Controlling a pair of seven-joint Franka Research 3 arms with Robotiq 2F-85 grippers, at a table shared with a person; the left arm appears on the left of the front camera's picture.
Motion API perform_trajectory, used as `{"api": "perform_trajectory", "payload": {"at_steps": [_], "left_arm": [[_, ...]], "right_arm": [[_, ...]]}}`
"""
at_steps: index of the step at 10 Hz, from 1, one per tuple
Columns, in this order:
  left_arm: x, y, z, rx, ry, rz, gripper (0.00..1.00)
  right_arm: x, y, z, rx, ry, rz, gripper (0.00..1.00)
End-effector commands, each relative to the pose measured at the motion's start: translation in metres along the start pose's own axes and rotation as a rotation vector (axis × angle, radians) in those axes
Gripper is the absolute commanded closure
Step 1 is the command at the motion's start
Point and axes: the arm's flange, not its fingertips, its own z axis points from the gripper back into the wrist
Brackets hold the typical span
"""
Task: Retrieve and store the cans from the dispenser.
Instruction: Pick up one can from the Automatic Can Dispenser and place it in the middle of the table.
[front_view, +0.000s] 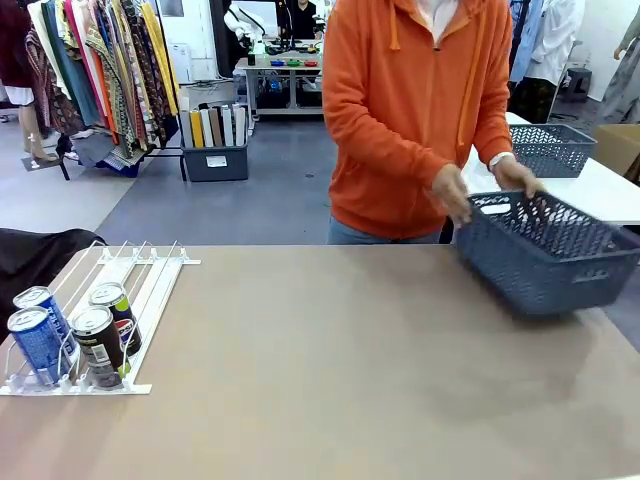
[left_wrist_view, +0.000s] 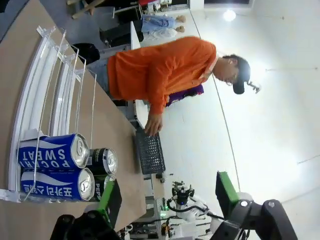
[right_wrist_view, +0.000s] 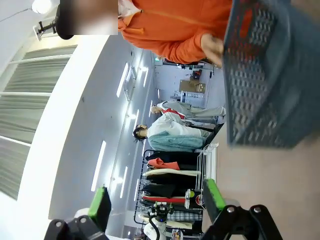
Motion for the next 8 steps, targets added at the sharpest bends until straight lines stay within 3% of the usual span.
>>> {"api": "perform_trajectory", "payload": {"at_steps": [1, 2, 3, 5, 6, 7, 8], "left_arm": [[-0.014, -0.039, -0.018, 0.123, 0.151, -0.137, 0.0], [-0.024, -0.065, -0.044, 0.208, 0.269, -0.24, 0.0], [-0.046, -0.097, -0.078, 0.329, 0.47, -0.387, 0.0], [-0.082, -0.123, -0.14, 0.567, 0.698, -0.558, 0.0], [-0.101, -0.12, -0.167, 0.666, 0.78, -0.596, 0.0], [-0.115, -0.112, -0.189, 0.75, 0.792, -0.611, 0.0], [-0.129, -0.098, -0.21, 0.881, 0.735, -0.615, 0.0]], "right_arm": [[-0.003, 0.005, 0.002, 0.002, 0.009, -0.016, 0.0], [-0.003, 0.005, 0.002, 0.002, 0.009, -0.016, 0.0], [-0.003, 0.005, 0.002, 0.002, 0.009, -0.016, 0.0], [-0.003, 0.005, 0.002, 0.002, 0.009, -0.016, 0.0], [-0.003, 0.005, 0.002, 0.002, 0.009, -0.016, 0.0], [-0.003, 0.005, 0.002, 0.002, 0.009, -0.016, 0.0], [-0.003, 0.005, 0.002, 0.002, 0.009, -0.016, 0.0]]}}
